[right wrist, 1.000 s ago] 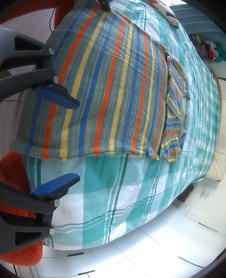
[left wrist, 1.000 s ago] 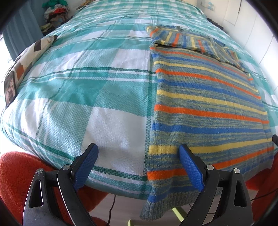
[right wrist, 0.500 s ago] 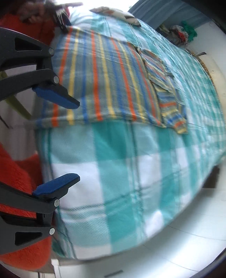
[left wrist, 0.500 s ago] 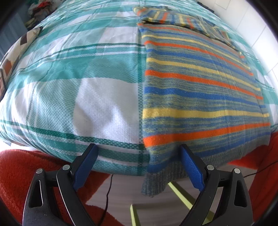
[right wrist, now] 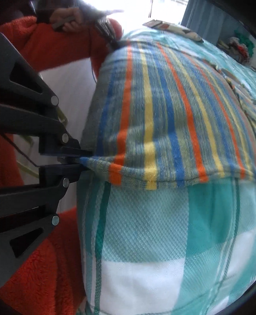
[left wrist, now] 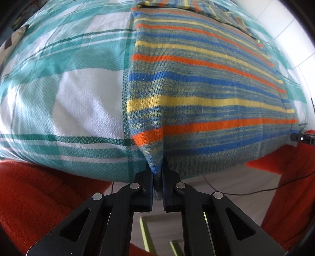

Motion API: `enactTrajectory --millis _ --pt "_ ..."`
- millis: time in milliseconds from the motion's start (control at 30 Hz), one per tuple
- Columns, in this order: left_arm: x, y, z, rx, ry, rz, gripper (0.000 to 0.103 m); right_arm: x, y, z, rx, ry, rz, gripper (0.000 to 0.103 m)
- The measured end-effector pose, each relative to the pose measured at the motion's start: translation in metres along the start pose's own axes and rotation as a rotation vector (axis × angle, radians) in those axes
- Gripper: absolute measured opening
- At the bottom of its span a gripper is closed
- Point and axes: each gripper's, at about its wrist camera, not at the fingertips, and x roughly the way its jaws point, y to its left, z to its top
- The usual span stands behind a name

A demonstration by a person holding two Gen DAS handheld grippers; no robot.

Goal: Fold small clothes
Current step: 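Grasp the hem corners with both grippers, then lift the hem with both grippers and fold it toward the collar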

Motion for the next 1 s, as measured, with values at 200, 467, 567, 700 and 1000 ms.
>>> enactTrajectory --millis 200,467,567,700,1000 --pt "-0.042 0.016 0.042 -0.118 -0.058 -0.225 0.005 -0.057 -0.012 0.028 0.098 -0.198 0.234 0.005" --pt "-0.056 0.039 0.188 -0.201 -0.235 -0.282 0.005 -0.084 -0.012 0.143 0.149 -0.456 0.272 0.005" --pt "-0.046 0.054 0.24 -0.246 -0.254 -0.293 0.005 -0.087 -0.018 0.193 0.168 -0.498 0.254 0.005" --pt "-0.032 0.059 0.294 -0.267 -0.264 -0.281 0.005 -0.085 -0.032 0.248 0.193 -0.508 0.252 0.005" --pt "0.012 0.06 0.372 -0.258 -0.204 -0.238 0.005 -0.054 -0.057 0.333 0.235 -0.45 0.256 0.005"
